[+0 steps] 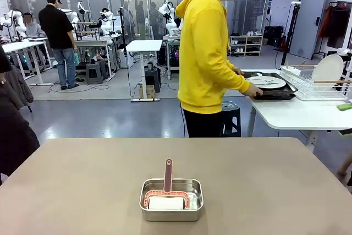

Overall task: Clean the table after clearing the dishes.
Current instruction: When the right (or left) Handle tray is removed, use the right hand (or left hand) to clean the right (or left) side of the table with the Lint Roller.

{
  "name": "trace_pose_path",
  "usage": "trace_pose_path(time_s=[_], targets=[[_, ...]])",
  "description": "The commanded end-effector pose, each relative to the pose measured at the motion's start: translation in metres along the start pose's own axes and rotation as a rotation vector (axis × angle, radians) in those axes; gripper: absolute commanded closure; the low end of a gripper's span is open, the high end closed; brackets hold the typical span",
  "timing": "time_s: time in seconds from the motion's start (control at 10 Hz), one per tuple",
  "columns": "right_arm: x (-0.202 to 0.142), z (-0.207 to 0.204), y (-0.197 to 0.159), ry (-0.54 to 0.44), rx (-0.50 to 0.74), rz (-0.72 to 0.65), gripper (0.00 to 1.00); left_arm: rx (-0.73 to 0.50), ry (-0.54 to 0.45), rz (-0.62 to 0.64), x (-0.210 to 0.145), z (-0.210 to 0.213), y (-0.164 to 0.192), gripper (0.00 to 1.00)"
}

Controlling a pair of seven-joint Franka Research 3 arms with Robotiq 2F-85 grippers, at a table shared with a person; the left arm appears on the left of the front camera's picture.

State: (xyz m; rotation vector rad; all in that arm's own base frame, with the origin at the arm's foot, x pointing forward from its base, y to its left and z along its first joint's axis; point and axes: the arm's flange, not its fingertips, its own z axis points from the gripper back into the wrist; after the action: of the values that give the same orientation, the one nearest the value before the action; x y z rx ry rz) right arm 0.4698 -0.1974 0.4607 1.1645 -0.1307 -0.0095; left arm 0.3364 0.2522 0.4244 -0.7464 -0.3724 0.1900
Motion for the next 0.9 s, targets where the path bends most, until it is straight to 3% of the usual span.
trace_pose_path(time_s=[0.0,0.2,0.5,0.6,0.8], targets=[[0.013,-0.016,0.023,0.154,-0.101,0.056,0.0,-0.011,-0.004,-0.002,-0.001,0.003,-0.001,0.0],[0.032,-0.068,0.056,0.294,-0.218,0.199,0.0,-0.011,-0.004,-0.002,-0.001,0.003,-0.001,0.0],[0.06,-0.167,0.091,0.551,-0.294,0.364,0.0,-0.011,-0.004,-0.002,-0.001,0.003,-0.001,0.0],[0.068,-0.196,0.099,0.608,-0.372,0.387,0.0,-0.011,-0.004,-0.002,-0.001,0.003,-0.001,0.0],[0.085,-0.25,0.114,0.711,-0.405,0.455,0.0,-0.011,-0.004,-0.002,-0.001,0.003,-0.001,0.0]])
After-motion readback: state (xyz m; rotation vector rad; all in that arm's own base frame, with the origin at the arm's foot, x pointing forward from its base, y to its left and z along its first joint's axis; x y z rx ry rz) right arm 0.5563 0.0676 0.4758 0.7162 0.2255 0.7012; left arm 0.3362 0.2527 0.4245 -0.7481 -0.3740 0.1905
